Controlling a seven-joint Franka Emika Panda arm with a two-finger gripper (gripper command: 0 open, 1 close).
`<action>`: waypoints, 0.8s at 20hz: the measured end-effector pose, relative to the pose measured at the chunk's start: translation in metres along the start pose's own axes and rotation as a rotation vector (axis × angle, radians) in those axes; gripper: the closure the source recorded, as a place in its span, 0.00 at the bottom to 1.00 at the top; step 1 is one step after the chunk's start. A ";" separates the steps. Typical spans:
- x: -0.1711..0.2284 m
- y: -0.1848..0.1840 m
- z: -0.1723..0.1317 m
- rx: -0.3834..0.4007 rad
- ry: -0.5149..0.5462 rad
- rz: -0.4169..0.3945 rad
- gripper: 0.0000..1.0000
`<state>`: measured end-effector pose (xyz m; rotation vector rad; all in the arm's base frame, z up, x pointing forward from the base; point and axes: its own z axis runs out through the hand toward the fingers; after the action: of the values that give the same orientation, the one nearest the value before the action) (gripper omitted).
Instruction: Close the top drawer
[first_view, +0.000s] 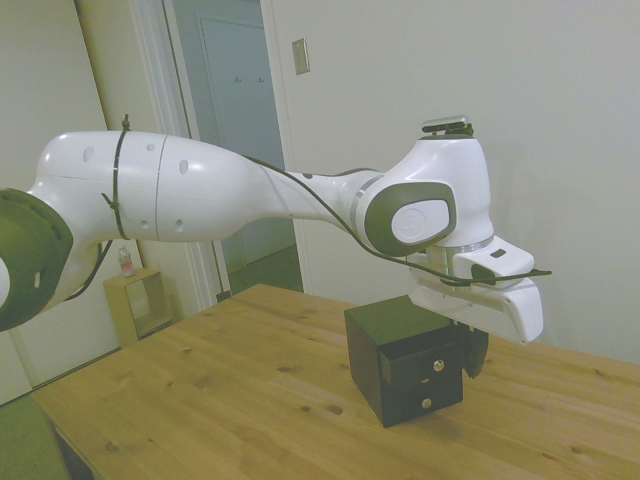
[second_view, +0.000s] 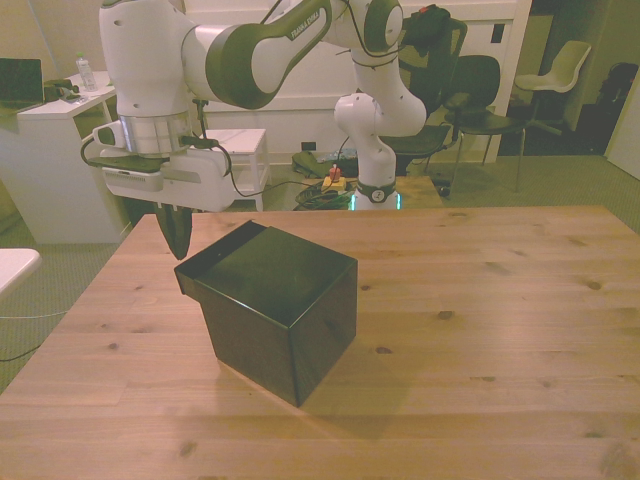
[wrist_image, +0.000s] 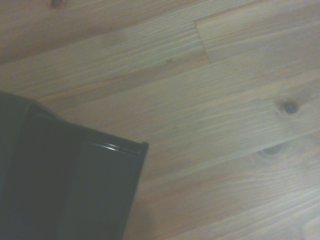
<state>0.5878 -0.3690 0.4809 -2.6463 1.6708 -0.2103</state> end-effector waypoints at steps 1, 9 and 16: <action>-0.001 -0.004 0.000 0.000 0.001 -0.002 1.00; -0.009 -0.032 0.001 -0.004 0.000 -0.019 1.00; -0.015 -0.056 0.006 -0.014 0.002 -0.038 1.00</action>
<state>0.6320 -0.3317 0.4775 -2.6910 1.6299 -0.2023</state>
